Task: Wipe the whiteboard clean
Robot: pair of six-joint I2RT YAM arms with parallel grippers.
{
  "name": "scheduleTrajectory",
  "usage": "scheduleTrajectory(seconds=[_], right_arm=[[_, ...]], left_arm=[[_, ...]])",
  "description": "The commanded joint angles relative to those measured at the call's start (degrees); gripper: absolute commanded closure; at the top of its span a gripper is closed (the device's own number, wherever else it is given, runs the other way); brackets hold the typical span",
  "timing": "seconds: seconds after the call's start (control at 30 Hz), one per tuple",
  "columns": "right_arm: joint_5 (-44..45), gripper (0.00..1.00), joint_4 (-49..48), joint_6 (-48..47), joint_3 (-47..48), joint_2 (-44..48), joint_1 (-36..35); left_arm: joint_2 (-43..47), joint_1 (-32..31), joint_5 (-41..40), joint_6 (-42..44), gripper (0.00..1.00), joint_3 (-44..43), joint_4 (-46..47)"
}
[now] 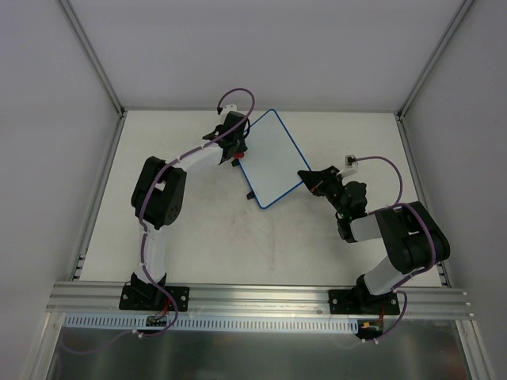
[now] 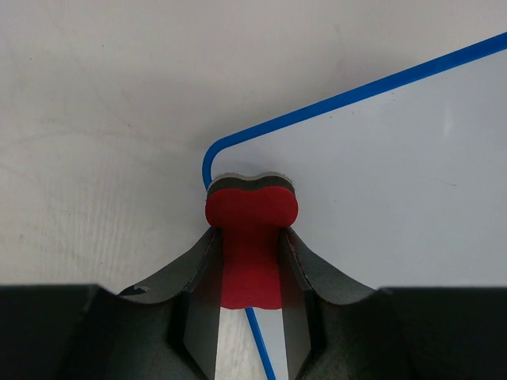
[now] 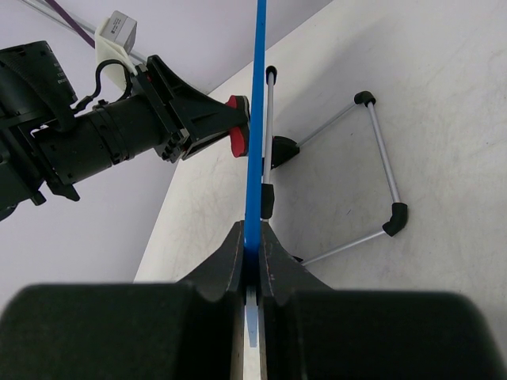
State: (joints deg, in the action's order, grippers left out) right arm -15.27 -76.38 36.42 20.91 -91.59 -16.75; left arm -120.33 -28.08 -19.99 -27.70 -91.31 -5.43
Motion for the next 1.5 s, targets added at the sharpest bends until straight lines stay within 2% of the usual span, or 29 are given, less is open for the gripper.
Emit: scheduleTrajectory(seconds=[0.0,0.3,0.7,1.03,1.47], right_arm=[[-2.49,1.0,-5.36,-0.57,0.89,-1.05,-0.39],[-2.49,1.0,-5.36,-0.65,0.71,-0.96,-0.3],[-2.49,1.0,-5.45,-0.65,0.71,-1.05,-0.3],[-2.4,1.0,-5.88,-0.48,0.54,-1.13,-0.39],[-2.4,1.0,-6.06,-0.39,0.36,-1.13,-0.47]], left_arm=[[0.1,-0.05,1.96,-1.39,1.0,-2.56,0.07],[-0.52,-0.4,4.96,-1.13,1.0,-3.17,2.18],[-0.95,-0.66,5.05,-0.51,1.0,-3.7,4.11],[-0.52,-1.19,-6.81,2.13,1.0,-2.21,3.15],[-2.62,-1.28,-2.17,1.25,1.0,-3.88,2.18]])
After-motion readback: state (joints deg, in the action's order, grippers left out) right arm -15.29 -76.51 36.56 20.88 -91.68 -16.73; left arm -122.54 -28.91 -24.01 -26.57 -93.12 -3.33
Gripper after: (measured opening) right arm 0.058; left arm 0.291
